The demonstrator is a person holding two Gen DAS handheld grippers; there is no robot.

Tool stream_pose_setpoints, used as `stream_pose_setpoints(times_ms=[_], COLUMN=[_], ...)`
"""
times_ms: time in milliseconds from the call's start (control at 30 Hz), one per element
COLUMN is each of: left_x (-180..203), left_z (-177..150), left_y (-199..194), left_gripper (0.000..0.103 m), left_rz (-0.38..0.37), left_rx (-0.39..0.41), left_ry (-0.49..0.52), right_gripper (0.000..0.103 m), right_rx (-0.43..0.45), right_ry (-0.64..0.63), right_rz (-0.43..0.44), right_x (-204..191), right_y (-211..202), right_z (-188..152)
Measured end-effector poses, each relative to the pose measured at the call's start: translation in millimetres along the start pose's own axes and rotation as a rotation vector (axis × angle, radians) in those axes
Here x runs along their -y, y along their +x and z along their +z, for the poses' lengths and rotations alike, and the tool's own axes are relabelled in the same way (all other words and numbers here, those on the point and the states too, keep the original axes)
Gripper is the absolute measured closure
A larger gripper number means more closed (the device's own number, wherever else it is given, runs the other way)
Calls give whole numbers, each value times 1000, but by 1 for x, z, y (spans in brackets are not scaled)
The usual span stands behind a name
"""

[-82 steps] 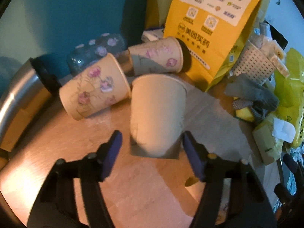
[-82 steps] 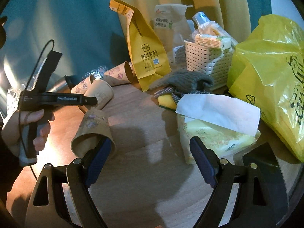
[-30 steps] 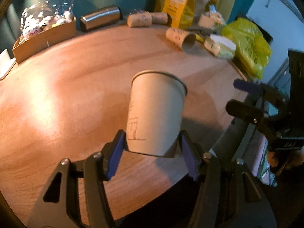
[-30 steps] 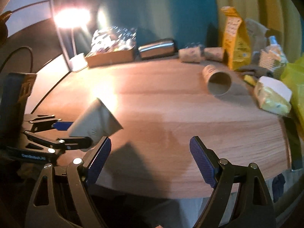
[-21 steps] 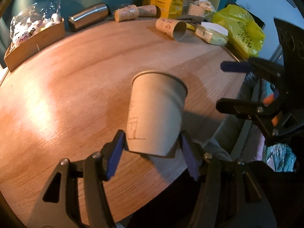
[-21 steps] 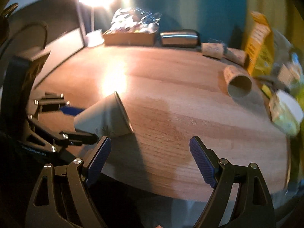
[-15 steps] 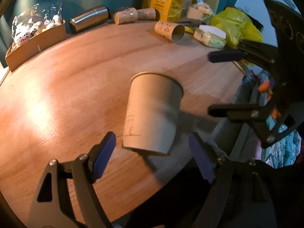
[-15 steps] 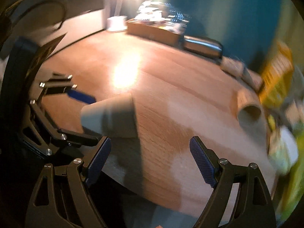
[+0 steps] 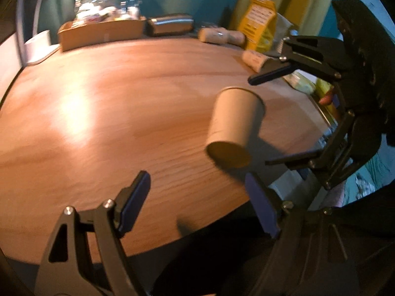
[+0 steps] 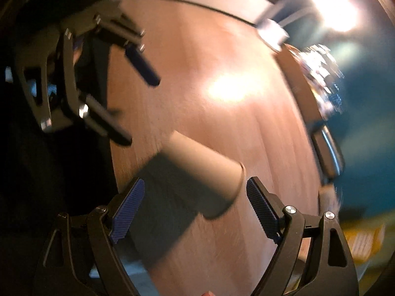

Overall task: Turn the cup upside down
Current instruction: 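Grasp the cup with the right gripper while the left gripper releases it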

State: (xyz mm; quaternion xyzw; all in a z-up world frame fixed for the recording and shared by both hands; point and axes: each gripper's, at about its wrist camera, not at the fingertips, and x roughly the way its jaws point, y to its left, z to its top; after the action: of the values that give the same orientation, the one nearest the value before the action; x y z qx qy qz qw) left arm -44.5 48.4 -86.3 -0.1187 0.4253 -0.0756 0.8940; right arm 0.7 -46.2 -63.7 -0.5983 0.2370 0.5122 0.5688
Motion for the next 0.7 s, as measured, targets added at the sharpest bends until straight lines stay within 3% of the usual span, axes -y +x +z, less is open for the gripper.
stream_pose_setpoints(times_ms=[367,567,700], left_x=[-37,-46,-47], left_z=[-23,-33,-36], left_y=[-12,-16,-18], left_gripper=[22,22,22], left_rz=[7,0,-4], left_rx=[7,12,17], left_ry=[-115,-143,-155], right_gripper=[19,37,39], right_rx=[-179,-280,-289], right_ry=[-494,-608,-607], right_rz=[47,99,126], right_x=[-29,-29,-26], right_y=[37,52,57], right_z=[25,28,33])
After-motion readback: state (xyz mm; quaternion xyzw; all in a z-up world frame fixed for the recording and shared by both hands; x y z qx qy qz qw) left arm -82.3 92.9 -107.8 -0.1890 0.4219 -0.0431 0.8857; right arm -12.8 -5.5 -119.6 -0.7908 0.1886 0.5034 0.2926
